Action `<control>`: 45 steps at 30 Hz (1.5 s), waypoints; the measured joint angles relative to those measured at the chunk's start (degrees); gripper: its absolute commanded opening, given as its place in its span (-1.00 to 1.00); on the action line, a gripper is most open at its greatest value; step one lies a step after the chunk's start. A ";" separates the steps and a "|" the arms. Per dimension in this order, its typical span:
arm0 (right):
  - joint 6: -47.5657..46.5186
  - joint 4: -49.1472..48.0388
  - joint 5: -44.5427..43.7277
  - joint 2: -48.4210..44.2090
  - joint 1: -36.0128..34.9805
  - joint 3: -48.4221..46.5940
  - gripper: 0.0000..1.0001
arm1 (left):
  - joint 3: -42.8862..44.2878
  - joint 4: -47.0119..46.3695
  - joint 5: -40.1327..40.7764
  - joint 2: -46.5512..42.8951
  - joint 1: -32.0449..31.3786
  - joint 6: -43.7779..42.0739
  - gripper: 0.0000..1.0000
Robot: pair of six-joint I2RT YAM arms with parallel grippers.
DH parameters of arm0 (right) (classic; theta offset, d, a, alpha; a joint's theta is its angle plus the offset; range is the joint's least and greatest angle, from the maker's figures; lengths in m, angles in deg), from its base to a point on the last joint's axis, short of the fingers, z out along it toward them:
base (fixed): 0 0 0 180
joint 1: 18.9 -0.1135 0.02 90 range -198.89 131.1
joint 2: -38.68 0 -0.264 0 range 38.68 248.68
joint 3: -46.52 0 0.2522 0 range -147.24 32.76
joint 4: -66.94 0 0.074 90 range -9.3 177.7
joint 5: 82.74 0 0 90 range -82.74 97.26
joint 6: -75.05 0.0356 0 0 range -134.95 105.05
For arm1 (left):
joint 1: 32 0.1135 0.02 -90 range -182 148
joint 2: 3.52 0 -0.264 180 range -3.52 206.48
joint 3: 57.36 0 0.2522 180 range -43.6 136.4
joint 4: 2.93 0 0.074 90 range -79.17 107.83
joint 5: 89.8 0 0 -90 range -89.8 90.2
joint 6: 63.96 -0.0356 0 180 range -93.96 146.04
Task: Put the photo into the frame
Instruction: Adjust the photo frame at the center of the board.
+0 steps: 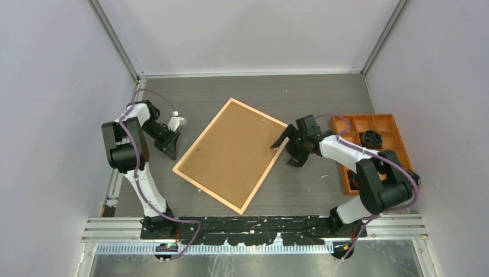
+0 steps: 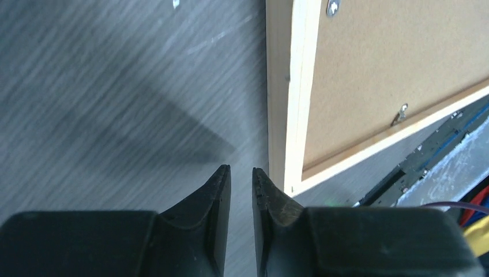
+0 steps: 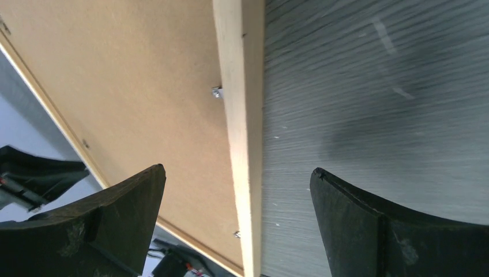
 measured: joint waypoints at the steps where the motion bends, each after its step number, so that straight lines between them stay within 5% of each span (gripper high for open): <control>1: 1.64 -2.05 1.75 0.83 -0.44 0.90 1.00 | -0.28 -0.92 0.00 0.04 -0.74 0.44 -0.58; 8: 9.07 -13.20 7.43 8.26 -0.79 0.70 1.00 | -1.03 -5.16 -0.72 0.52 -5.57 4.94 -0.68; 18: 9.75 -12.02 3.41 14.58 3.82 -8.20 1.00 | 5.77 -5.42 -1.14 5.60 -14.23 12.37 -0.79; 27: 7.91 -7.34 -4.55 12.26 7.85 -10.93 0.98 | 12.39 -6.38 -3.67 9.51 -24.00 18.40 -0.79; 33: 3.85 -1.25 -10.97 2.05 7.13 -10.40 0.81 | 14.73 -6.54 -6.78 10.05 -23.28 18.86 -0.76; 38: 1.05 -2.25 -13.05 -5.18 -0.22 -11.04 0.78 | 12.76 -4.96 -10.80 7.72 -18.03 18.08 -0.71; 45: -0.24 -10.97 -7.15 6.71 -16.61 -13.42 0.65 | 8.11 -4.13 -13.09 5.49 -19.50 19.26 -0.59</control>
